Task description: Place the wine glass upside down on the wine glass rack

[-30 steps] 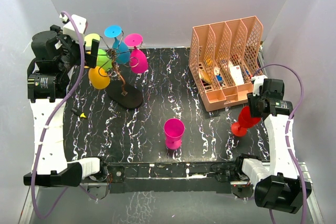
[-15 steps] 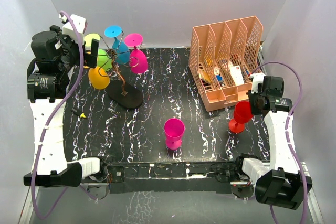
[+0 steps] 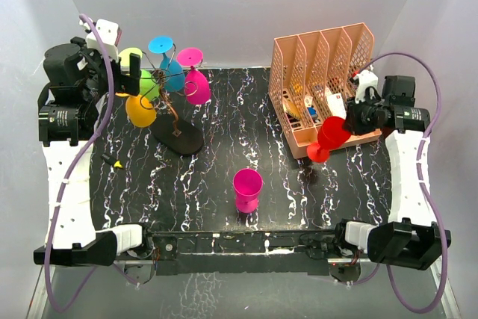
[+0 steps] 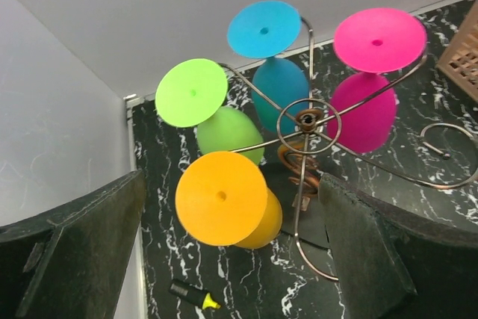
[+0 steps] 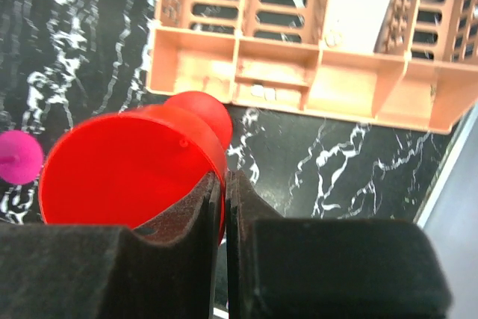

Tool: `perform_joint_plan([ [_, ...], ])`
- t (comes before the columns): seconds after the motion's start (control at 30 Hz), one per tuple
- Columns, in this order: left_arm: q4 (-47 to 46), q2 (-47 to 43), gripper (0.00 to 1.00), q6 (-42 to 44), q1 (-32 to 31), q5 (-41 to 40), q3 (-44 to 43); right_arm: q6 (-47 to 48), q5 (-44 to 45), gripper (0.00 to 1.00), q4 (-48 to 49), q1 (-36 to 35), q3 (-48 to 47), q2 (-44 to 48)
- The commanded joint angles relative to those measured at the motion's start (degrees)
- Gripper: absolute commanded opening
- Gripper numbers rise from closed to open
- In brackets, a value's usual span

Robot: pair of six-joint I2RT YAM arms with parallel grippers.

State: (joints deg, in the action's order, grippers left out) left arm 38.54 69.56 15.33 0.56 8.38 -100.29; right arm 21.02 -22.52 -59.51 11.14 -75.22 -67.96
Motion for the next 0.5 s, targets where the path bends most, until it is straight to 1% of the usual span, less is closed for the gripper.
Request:
perform_joint_plan([
  [0.0,0.0,0.1,0.97,-1.4,-0.2,7.7,-2.9,0.9,-8.8,0.08,-1.7,-1.4,-8.6,-0.8],
  [0.03,0.0,0.3,0.97,-1.7,-0.2,8.7,-3.1,0.9,-10.2,0.08,-1.9,-1.7,-10.1,-1.3],
  [0.13,-2.4,0.9,0.97,-6.4,-0.3,9.3,-2.5,0.3,-12.7,0.08,-1.6,-3.9,-14.4,-3.2],
  [0.23,-4.1,1.4,0.97,-10.2,-0.7,12.5,-1.7,-1.1,-11.4,0.08,-0.4,-8.9,-18.7,-5.7],
  [0.3,-4.7,2.0,0.97,-12.1,-1.5,14.2,-1.8,-2.1,-10.2,0.08,1.1,-13.4,-21.0,-7.5],
  [0.47,-4.6,4.0,0.92,-13.8,-3.7,15.5,-4.3,-5.0,-6.6,0.08,9.8,-19.9,-23.7,-9.3],
])
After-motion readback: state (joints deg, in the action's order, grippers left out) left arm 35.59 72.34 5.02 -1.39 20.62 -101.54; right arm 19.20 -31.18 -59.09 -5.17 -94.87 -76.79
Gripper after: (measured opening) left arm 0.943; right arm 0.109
